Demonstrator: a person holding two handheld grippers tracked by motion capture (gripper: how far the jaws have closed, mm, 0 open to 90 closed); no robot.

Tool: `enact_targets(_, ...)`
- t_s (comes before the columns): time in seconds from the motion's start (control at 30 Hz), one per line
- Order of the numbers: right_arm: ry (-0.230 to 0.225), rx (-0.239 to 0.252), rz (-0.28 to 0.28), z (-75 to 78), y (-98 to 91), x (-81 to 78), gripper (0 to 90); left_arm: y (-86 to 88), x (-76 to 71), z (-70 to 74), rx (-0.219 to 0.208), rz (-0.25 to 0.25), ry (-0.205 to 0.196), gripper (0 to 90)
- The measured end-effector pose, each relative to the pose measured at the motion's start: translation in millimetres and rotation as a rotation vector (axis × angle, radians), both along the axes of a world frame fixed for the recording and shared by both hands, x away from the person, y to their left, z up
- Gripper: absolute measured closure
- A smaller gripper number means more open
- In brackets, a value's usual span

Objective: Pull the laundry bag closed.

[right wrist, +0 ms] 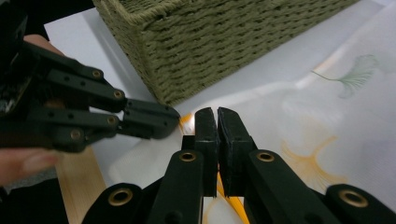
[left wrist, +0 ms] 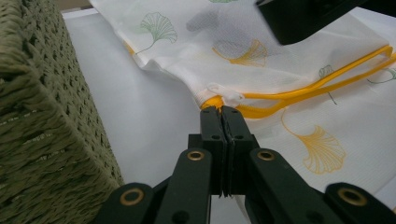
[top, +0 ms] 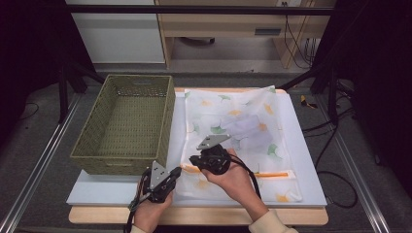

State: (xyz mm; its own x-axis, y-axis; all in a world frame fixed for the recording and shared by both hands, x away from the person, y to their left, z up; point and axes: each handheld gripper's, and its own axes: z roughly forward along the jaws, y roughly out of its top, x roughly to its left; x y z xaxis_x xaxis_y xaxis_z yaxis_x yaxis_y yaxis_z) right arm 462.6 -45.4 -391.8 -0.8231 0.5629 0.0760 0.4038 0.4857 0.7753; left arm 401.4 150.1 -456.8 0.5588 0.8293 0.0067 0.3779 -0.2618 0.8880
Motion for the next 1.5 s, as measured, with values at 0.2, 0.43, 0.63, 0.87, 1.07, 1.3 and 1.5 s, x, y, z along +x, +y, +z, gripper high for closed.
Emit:
enact_targets(0.2, 0.065, -0.014, 0.009, -4.6, 20.6, 11.1, 85.1, 0.9, 0.5, 0.1, -0.003, 0.001, 0.003, 89.2)
enact_targets(0.43, 0.105, -0.018, 0.009, -7.7, 27.6, 18.9, 82.3, 1.2, 0.5, 0.3, -0.002, 0.0, 0.001, 89.2)
enact_targets(0.63, 0.134, -0.017, -0.003, -11.5, 28.7, 22.8, 78.9, 2.6, 1.9, 0.7, 0.011, 0.003, -0.022, 89.1)
enact_targets(0.87, 0.159, -0.02, -0.01, -16.2, 32.5, 25.5, 77.8, 2.0, 1.0, 0.7, -0.005, 0.009, -0.006, 89.2)
enact_targets(1.07, 0.169, -0.018, -0.021, -17.1, 34.1, 26.2, 81.3, 2.7, 1.3, 0.7, -0.011, 0.01, -0.004, 89.1)
enact_targets(1.3, 0.155, -0.021, -0.024, -16.2, 35.1, 24.0, 83.1, 3.3, 1.7, 0.8, -0.005, 0.014, -0.008, 89.1)
enact_targets(1.5, 0.155, -0.014, -0.027, -15.5, 34.0, 23.4, 83.2, 4.7, 2.9, 1.0, 0.002, 0.017, -0.02, 89.2)
